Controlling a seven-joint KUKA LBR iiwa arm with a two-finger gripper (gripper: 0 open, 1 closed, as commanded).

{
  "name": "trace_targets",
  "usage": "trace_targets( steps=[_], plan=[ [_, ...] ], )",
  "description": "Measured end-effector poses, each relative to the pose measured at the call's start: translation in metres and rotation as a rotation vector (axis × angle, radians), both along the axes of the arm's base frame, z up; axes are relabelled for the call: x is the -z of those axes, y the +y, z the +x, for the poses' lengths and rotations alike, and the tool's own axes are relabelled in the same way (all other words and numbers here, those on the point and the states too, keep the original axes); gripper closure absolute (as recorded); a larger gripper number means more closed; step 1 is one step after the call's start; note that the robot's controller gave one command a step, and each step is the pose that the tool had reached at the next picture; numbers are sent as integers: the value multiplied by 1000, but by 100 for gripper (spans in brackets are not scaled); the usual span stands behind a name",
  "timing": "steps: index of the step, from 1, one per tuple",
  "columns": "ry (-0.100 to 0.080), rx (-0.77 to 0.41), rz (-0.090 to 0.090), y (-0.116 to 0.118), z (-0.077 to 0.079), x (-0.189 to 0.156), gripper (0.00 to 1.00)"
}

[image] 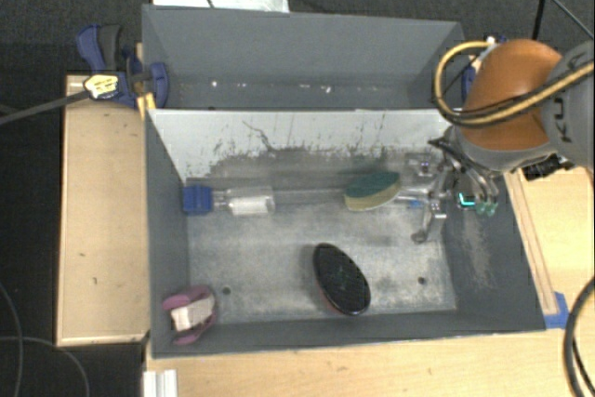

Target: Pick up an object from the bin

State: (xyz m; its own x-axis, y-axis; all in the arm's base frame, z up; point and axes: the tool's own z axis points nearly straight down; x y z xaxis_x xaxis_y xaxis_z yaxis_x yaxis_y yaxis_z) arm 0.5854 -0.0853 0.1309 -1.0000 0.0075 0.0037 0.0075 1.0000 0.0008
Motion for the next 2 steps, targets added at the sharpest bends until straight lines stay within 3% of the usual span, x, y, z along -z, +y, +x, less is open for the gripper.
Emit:
trace_targets(
  steps=[1,2],
  plan=[
    [-5,117,0,34,-13,13,0],
    [-10,82,-2,96,-36,48,0]
  ],
)
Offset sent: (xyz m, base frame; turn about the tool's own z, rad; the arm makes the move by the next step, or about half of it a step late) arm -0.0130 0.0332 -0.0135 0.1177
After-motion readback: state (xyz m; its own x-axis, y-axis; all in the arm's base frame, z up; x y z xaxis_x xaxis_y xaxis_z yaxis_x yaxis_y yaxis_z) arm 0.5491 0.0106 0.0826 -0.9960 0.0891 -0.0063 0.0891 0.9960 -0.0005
